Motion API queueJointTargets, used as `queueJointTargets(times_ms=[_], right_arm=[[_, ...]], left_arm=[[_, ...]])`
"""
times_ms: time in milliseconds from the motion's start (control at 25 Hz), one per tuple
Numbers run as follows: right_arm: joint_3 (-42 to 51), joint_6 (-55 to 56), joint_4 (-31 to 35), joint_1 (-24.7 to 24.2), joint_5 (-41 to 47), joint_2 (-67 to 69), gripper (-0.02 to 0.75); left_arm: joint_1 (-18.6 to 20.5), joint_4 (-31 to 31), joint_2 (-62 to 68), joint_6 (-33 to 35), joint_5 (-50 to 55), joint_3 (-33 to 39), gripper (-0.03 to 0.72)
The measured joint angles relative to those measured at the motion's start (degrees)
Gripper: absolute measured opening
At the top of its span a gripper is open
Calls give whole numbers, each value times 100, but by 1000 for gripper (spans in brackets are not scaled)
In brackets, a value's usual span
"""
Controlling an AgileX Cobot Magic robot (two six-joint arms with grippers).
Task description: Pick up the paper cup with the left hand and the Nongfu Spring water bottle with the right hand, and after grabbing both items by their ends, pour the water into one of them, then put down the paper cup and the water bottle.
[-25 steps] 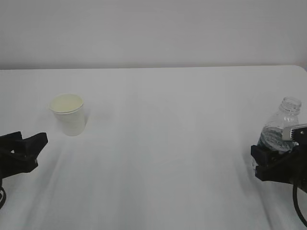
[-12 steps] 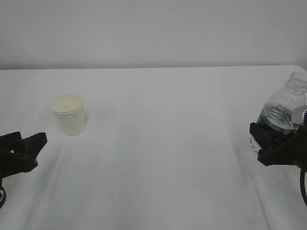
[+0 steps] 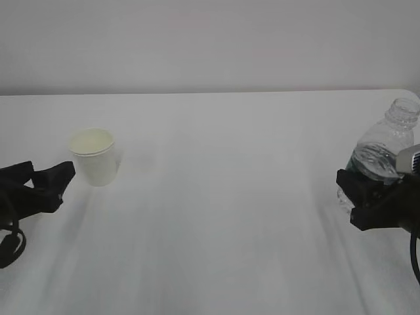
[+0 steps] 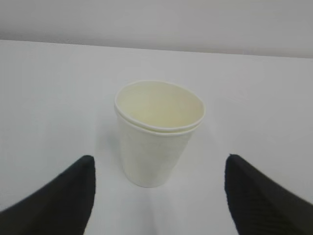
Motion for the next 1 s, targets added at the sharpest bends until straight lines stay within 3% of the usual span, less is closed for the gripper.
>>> queueJointTargets(times_ms=[160,600,840,1000], right_arm=[[0,0,-4,0,0,0,421],[0,8,-4,0,0,0,421],[0,8,-13,0,0,0,421],[0,8,-13,0,0,0,421]], left_arm=[[0,0,393,0,0,-339,659],[0,0,1187,13,0,-897,666],[0,22,1189,13,0,-977,544],[0,82,1220,13,0,-981,522]])
